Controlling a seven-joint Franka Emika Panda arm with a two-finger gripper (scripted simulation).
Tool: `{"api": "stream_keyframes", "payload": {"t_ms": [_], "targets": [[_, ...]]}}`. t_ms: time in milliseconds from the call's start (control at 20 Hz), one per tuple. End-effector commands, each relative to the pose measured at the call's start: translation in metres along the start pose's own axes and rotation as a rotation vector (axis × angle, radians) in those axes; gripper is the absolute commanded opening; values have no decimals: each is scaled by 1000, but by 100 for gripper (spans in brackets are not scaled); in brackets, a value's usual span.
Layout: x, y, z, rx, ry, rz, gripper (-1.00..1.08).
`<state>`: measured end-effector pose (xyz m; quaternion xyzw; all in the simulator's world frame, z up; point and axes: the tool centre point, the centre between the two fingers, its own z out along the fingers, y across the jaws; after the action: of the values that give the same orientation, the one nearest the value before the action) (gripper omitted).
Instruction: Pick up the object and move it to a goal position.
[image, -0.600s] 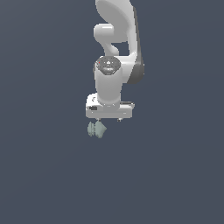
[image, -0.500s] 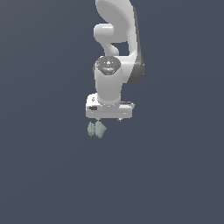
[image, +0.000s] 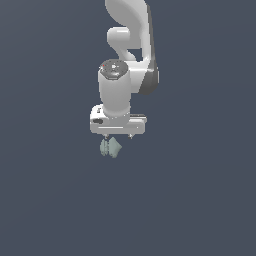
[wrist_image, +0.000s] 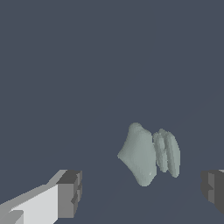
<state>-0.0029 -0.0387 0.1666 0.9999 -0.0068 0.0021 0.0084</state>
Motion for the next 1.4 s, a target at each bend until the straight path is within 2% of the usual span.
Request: {"api": "stream_keyframes", "payload": {"t_ms": [0, 400, 1000, 1350], "targets": [[0, 0, 0, 0, 0, -1, 100], [-6, 9, 20, 7, -2, 79, 100], [-31, 44, 82, 16, -7, 350, 100], [-35, 49, 90, 16, -9, 385, 100]]}}
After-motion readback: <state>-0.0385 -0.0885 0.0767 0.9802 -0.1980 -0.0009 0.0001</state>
